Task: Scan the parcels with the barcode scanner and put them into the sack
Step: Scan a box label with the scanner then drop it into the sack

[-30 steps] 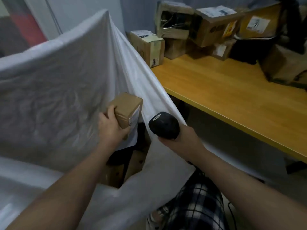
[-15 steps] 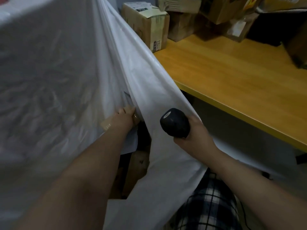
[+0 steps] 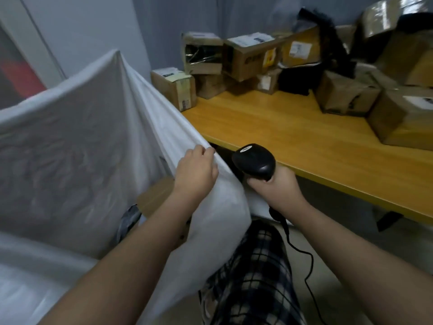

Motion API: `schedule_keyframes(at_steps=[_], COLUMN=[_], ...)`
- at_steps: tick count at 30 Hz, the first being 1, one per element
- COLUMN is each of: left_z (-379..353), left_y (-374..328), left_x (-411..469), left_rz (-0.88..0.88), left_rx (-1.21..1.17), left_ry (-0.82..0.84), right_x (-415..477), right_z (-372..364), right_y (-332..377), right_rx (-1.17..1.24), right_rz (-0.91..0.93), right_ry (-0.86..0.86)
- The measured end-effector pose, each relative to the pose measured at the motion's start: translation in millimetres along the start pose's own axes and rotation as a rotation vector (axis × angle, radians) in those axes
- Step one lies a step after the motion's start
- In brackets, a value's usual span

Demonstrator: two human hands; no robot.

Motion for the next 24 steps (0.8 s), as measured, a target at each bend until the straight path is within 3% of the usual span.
schedule_keyframes(at_steps=[8, 12, 17, 24], left_z=[26.7, 17.1, 0.9, -10.7], left_y=[-190.3, -263.7, -339.7, -415.3], left_x=[5.6, 17.8, 46.6, 111.1], left_rz=[-0.348, -0.448, -0.507, -0.565], left_rx=[-0.079, -0.145, -0.202, -0.033], left_ry=[-0.01, 0.082, 0.151, 0.136], right_x=[-65.9, -96.3, -115.0, -111.4], right_z=[172.8, 237.5, 287.6, 307.6], right_y=[-50.9, -90.8, -129.6, -160.9], right_rx=[0.168, 0.517, 0.703, 0.84], right_rz=[-0.153, -0.281, -0.396, -0.435], right_ry=[-0.349, -0.505, -0.624, -0.674])
Point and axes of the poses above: each hand's wrist, its own x-axis towards the middle knuckle, its own z-axis out of the back of the hand, y = z × x, the point moved 10 cm from there along x, towards the middle knuckle, and after that the axes turned 4 degrees about y, right-handed, at the moved point
